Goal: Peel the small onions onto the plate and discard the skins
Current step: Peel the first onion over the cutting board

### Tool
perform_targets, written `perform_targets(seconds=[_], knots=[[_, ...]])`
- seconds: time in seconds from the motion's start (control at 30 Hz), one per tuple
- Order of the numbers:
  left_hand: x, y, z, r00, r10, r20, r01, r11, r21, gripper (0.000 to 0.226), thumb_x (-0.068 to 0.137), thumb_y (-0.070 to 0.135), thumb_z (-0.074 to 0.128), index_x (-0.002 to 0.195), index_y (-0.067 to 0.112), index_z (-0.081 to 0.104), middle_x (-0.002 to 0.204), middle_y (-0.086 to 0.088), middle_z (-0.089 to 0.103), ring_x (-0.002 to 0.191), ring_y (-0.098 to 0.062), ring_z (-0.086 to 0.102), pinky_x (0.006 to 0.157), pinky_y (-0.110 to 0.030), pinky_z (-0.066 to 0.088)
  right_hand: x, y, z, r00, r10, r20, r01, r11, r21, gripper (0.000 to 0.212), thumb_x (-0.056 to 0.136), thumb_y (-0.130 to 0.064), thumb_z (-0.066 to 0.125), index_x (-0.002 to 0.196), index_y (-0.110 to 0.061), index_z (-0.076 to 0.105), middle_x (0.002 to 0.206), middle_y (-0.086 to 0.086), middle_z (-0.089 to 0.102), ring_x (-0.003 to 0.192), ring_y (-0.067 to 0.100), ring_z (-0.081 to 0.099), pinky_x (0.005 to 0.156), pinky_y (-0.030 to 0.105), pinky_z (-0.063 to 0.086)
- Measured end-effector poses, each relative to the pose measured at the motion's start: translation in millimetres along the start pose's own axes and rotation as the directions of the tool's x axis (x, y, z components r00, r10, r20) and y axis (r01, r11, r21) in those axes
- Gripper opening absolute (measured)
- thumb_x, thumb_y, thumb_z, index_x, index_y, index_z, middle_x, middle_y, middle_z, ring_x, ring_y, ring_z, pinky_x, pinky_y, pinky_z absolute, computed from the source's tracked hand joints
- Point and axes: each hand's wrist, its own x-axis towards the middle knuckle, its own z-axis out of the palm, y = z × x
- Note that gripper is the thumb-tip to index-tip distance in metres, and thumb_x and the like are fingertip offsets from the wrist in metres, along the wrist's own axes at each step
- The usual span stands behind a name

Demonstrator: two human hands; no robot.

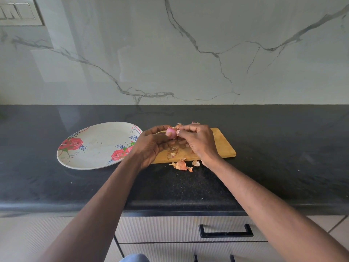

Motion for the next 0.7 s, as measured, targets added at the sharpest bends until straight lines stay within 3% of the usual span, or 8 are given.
perform_targets(seconds=[0.13,0.27,0.37,0.53,0.7], knots=[[1,-1,0,1.000,-0.003,-0.014,0.003,1.000,-0.005,0.025,0.080,-0.004,0.069,0.105,-0.003,0.063,0.095,-0.022,0.073,0.080,-0.027,0.075,0.069,-0.032,0.063,2,2,0,1.000,0.009,0.001,-0.009,1.000,-0.014,0.009,0.078,-0.015,0.082,0.086,-0.019,0.080,0.085,-0.006,0.077,0.083,0.015,0.075,0.081,0.045,0.061],[6,-6,-3,0.997,0.023,-0.072,-0.019,0.998,0.061,0.007,0.092,0.000,0.064,0.098,-0.001,0.063,0.094,-0.023,0.071,0.080,-0.030,0.075,0.071,-0.037,0.064,0,1,1,0.999,-0.031,0.039,0.034,0.996,-0.088,0.023,0.078,-0.020,0.081,0.101,-0.016,0.080,0.091,-0.005,0.077,0.089,0.010,0.073,0.085,0.040,0.060],[6,-8,-1,0.996,0.043,-0.081,-0.036,0.995,0.092,0.009,0.099,0.007,0.057,0.100,-0.002,0.057,0.089,-0.022,0.070,0.074,-0.029,0.074,0.069,-0.037,0.064,-2,-1,1,0.995,-0.083,0.049,0.088,0.989,-0.115,0.023,0.080,-0.017,0.080,0.103,-0.013,0.079,0.098,-0.002,0.077,0.093,0.007,0.071,0.088,0.032,0.058],[5,-10,1,0.994,0.084,-0.064,-0.070,0.979,0.193,0.011,0.102,0.012,0.054,0.102,0.001,0.053,0.091,-0.023,0.068,0.077,-0.028,0.072,0.072,-0.035,0.064,-6,-3,1,0.989,-0.133,0.070,0.143,0.978,-0.152,0.015,0.082,-0.014,0.079,0.097,-0.014,0.080,0.094,-0.005,0.076,0.087,0.007,0.071,0.079,0.016,0.056],[1,-13,-2,0.981,0.189,-0.035,-0.157,0.894,0.419,0.010,0.100,0.013,0.059,0.101,0.004,0.060,0.084,-0.014,0.073,0.081,-0.029,0.074,0.076,-0.040,0.063,-4,0,2,0.991,-0.132,0.018,0.133,0.971,-0.197,0.004,0.077,-0.019,0.083,0.079,-0.017,0.080,0.083,-0.009,0.075,0.084,0.003,0.069,0.074,0.016,0.053]])
